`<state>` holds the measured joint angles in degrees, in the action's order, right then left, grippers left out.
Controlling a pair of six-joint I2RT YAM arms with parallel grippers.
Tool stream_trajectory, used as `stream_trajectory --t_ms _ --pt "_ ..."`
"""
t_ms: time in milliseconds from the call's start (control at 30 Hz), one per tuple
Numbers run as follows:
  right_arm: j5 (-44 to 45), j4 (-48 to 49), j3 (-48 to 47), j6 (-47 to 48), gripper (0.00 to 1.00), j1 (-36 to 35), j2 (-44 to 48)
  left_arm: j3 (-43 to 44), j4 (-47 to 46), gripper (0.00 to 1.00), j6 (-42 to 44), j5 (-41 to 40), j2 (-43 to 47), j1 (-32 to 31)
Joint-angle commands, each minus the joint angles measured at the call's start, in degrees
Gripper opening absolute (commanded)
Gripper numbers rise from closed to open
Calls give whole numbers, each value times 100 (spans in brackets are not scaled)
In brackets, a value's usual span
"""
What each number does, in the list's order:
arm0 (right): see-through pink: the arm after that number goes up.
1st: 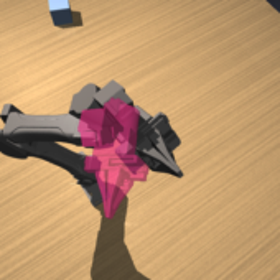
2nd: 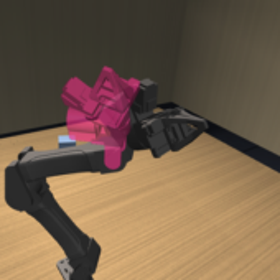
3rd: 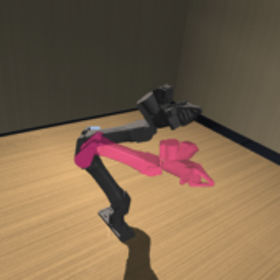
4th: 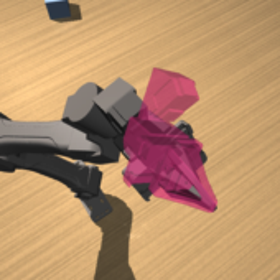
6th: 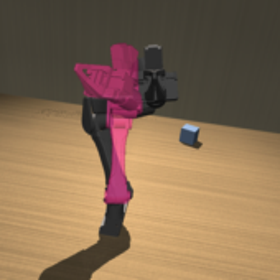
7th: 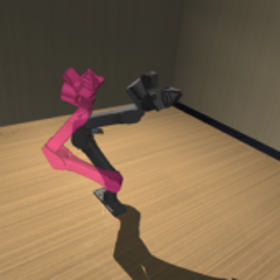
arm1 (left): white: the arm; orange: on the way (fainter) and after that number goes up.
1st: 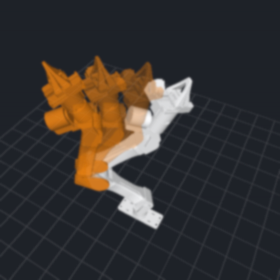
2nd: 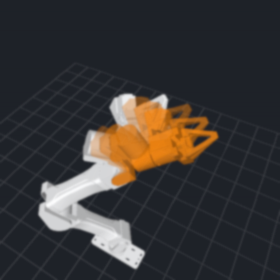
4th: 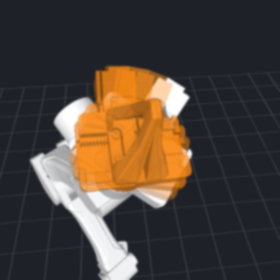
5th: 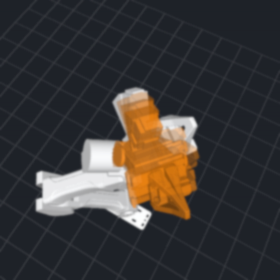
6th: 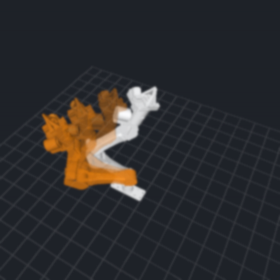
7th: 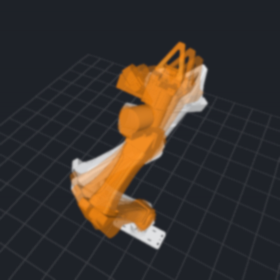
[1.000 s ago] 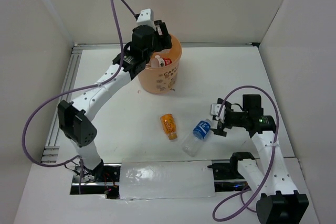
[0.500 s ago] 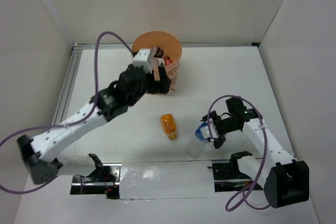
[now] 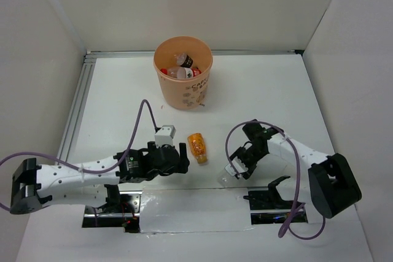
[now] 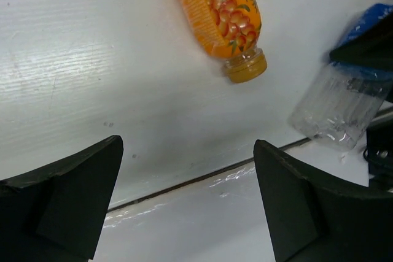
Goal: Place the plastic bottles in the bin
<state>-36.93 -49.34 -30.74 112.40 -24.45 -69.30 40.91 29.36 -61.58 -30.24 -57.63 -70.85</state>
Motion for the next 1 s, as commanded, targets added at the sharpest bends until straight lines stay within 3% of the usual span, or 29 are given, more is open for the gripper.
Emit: stream_trajectory --t_ms 0,67,133,233,400,467,700,900,933,967 --pt "203 206 -220 -375 51 -95 3 128 -308 100 -705 -316 -240 -34" --pt "-15 14 -466 -1040 40 -95 327 260 -475 100 -706 -369 -467 -34" --pt "-340 -49 -1054 -1665 38 106 600 260 -686 100 -706 -369 -574 -34" --pt "-604 380 -2030 -3413 37 343 1032 260 -879 100 -767 -307 -749 -34" --pt "-763 2195 -3428 -6249 37 520 805 119 -1503 100 -768 -79 -951 -34" --pt "-763 2822 -3973 -6904 37 573 585 67 -1609 100 -768 -18 -1022 -34" --pt "-930 5324 -5635 -8760 44 354 -1224 14 -1873 100 -768 44 -1207 -87" --pt "-878 5418 -7444 -9323 52 -113 -3079 -153 -2049 100 -1066 -8 -1313 -140" --pt "-878 5418 -7603 -9463 56 -191 -3455 -153 -2049 100 -1145 -69 -1313 -140" --pt "-878 5418 -7892 -9517 69 -192 -3624 -153 -2049 100 -1224 -148 -1382 -201"
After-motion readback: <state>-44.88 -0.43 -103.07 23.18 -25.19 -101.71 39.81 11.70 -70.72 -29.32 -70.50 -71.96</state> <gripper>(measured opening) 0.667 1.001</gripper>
